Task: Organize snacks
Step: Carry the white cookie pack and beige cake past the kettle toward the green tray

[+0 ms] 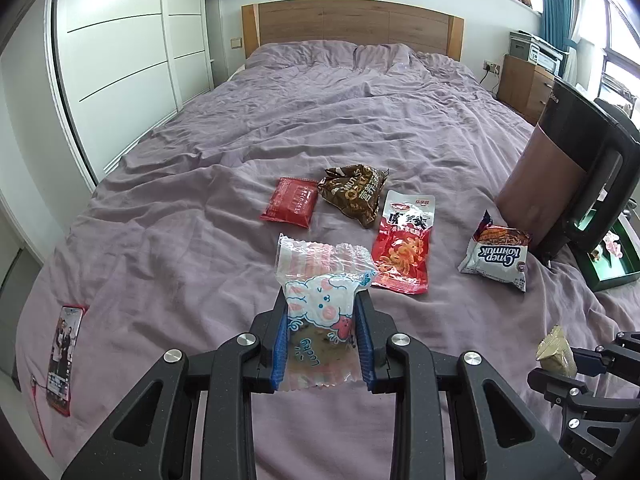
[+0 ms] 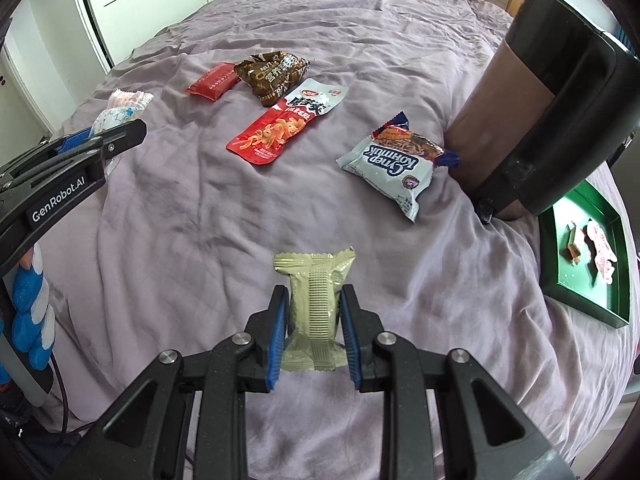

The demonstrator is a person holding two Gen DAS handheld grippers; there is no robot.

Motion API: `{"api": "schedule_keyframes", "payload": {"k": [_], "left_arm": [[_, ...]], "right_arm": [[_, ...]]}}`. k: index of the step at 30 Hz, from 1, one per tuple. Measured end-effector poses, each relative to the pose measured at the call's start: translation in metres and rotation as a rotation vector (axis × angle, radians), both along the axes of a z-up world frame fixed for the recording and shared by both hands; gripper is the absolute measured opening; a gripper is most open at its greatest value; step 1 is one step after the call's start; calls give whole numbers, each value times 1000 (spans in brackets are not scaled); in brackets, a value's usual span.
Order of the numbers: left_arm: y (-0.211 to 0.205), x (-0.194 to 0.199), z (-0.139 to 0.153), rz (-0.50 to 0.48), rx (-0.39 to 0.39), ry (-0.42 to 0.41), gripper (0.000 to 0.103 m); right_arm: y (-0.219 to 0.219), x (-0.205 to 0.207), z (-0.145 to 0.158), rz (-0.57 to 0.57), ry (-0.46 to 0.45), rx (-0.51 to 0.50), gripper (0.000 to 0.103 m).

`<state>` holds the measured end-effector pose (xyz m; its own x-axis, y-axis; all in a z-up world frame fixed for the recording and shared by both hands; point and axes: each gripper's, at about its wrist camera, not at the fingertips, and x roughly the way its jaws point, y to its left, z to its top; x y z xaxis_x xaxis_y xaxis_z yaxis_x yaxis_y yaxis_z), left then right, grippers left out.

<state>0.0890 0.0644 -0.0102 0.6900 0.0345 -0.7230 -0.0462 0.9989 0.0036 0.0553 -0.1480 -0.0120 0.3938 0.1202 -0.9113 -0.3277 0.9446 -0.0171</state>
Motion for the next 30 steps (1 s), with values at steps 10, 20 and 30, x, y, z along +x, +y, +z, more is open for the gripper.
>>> {"api": "schedule_keyframes", "payload": {"k": [10, 20, 30], "left_arm": [[-8, -22, 18, -7, 23, -25, 25], [-16, -39, 28, -19, 36, -22, 25], [-35, -58, 42, -65, 47, -44, 25]], "right_arm": [[-6, -15, 14, -6, -36, 22, 79], [-16, -29, 25, -28, -69, 34, 79], [-31, -40, 40, -60, -102, 32, 76]]}}
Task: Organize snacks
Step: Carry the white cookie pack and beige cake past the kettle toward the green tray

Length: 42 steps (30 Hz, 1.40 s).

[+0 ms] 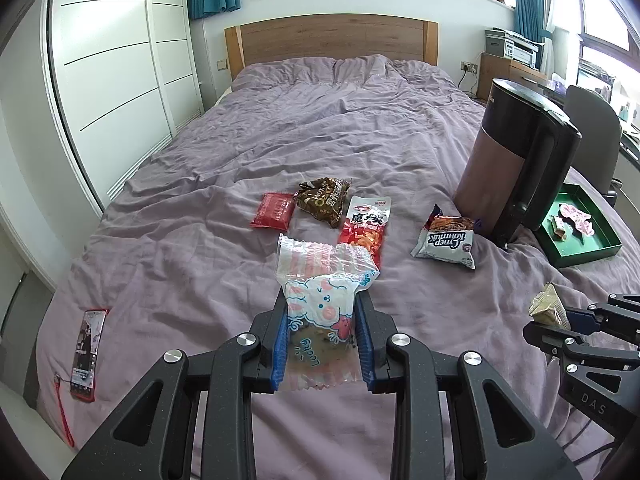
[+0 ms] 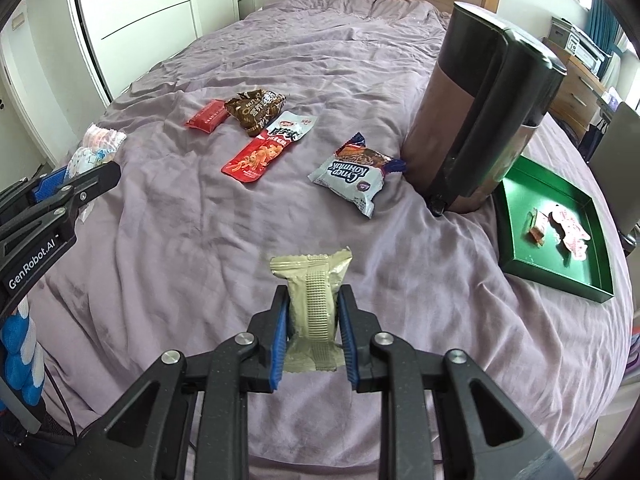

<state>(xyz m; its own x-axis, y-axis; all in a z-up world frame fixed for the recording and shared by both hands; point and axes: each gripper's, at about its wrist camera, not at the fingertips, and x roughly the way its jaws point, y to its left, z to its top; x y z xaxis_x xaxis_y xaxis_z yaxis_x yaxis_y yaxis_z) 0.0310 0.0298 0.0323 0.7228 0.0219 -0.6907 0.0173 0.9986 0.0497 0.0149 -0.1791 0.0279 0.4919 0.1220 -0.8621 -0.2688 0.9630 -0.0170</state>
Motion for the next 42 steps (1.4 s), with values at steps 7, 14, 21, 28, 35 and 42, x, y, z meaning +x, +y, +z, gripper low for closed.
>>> {"api": "schedule_keyframes", "payload": {"k": [7, 14, 21, 28, 35, 42], "left_arm": [[-16, -11, 8, -27, 18, -14, 25], [-28, -16, 12, -39, 32, -11, 25], [-45, -21, 16, -61, 51, -9, 25], [-64, -28, 19, -93, 72, -2, 25], [-77, -31, 23, -122, 62, 11, 25], [-99, -35, 26, -179, 35, 47, 25]], "right_arm": [[-11, -8, 7, -11, -18, 8, 76], [-25, -13, 13, -30, -44, 31, 76], [-40, -17, 19, -41, -73, 46, 76], [-53, -24, 22, -45, -102, 59, 75], [-72, -31, 25, -77, -125, 84, 76], [-90, -37, 26, -96, -153, 95, 75]]}}
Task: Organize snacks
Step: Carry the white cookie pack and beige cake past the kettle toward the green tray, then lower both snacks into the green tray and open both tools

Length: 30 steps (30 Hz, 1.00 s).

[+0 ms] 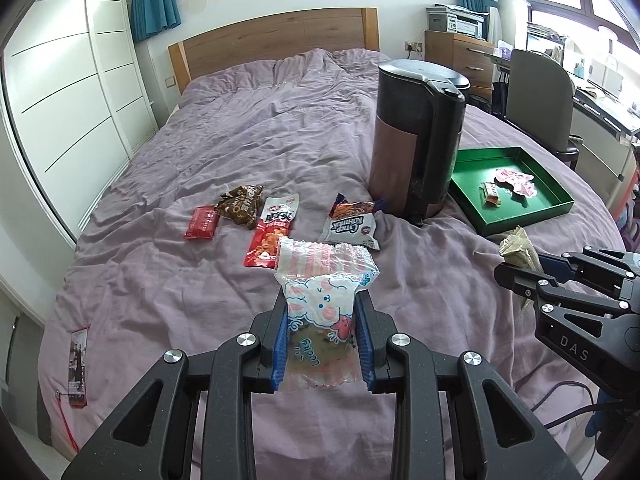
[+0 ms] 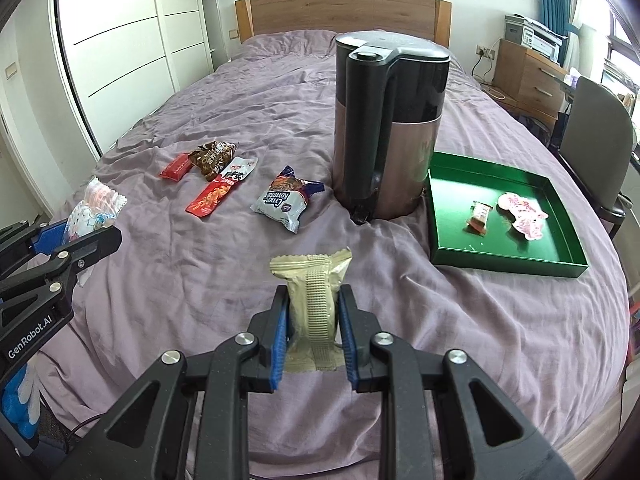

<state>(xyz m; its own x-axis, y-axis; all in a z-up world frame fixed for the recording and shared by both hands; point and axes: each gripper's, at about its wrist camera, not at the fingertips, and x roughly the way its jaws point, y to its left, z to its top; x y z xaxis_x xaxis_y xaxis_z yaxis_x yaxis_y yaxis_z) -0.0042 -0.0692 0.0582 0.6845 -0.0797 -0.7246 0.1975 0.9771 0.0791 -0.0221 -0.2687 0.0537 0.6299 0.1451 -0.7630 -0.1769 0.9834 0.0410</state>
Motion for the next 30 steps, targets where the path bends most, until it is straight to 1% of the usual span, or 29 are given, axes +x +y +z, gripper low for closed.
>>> {"api": "schedule_keyframes", "payload": {"k": [3, 8, 14, 21, 30], "left_arm": [[-11, 0, -2, -19, -11, 33, 25], [-29, 4, -7, -38, -5, 79, 25], [-55, 8, -12, -63, 35, 100, 25], [-97, 20, -15, -108, 65, 124, 25], [-157, 46, -10, -166, 86, 117, 25]], "right_arm": [[-5, -1, 0, 0, -11, 9, 76], [-19, -2, -2, -15, -28, 42, 76], [-51, -2, -10, -60, -38, 72, 76], [-94, 3, -16, -116, -54, 84, 75], [-158, 22, -15, -197, -91, 90, 76]]}}
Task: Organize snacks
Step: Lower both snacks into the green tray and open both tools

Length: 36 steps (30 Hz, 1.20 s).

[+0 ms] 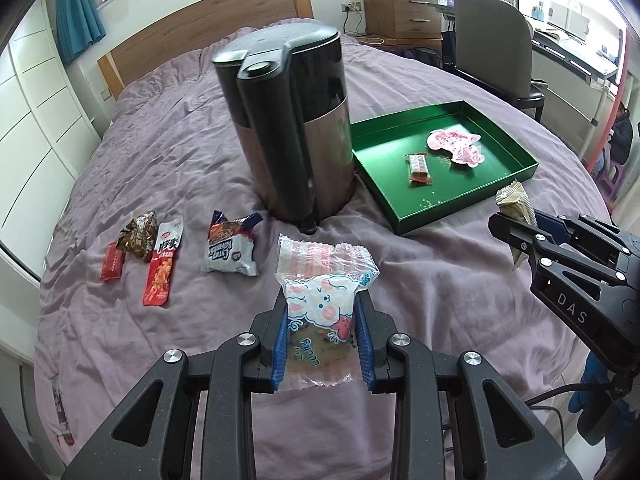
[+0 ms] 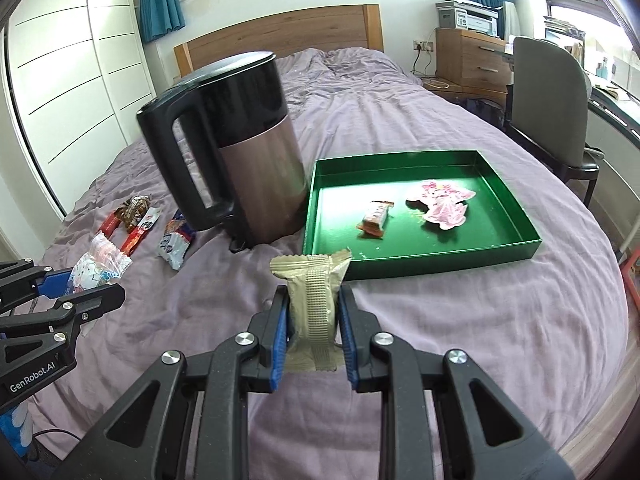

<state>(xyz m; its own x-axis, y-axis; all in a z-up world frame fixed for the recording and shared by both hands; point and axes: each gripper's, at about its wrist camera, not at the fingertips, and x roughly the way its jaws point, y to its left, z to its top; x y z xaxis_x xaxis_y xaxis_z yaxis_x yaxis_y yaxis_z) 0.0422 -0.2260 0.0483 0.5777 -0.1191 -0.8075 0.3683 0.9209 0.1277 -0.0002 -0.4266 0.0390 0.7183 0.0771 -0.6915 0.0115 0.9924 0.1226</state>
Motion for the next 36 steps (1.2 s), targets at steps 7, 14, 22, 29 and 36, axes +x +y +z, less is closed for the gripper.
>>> {"api": "schedule_keyframes", "payload": {"k": [7, 14, 22, 29, 36], "left_arm": [[-48, 23, 1, -52, -1, -4, 25], [-86, 52, -4, -77, 3, -14, 25], [-125, 88, -16, -101, 8, -41, 25], [-153, 132, -39, -90, 23, -47, 25], [-162, 157, -73, -64, 34, 10, 25]], "right_arm": [[-41, 22, -1, -46, -17, -9, 75], [-76, 55, -2, -77, -45, -21, 75], [-111, 96, -19, -112, -38, -22, 75], [-144, 128, -42, -166, -7, -50, 76], [-161, 144, -69, -192, 48, -108, 76]]}}
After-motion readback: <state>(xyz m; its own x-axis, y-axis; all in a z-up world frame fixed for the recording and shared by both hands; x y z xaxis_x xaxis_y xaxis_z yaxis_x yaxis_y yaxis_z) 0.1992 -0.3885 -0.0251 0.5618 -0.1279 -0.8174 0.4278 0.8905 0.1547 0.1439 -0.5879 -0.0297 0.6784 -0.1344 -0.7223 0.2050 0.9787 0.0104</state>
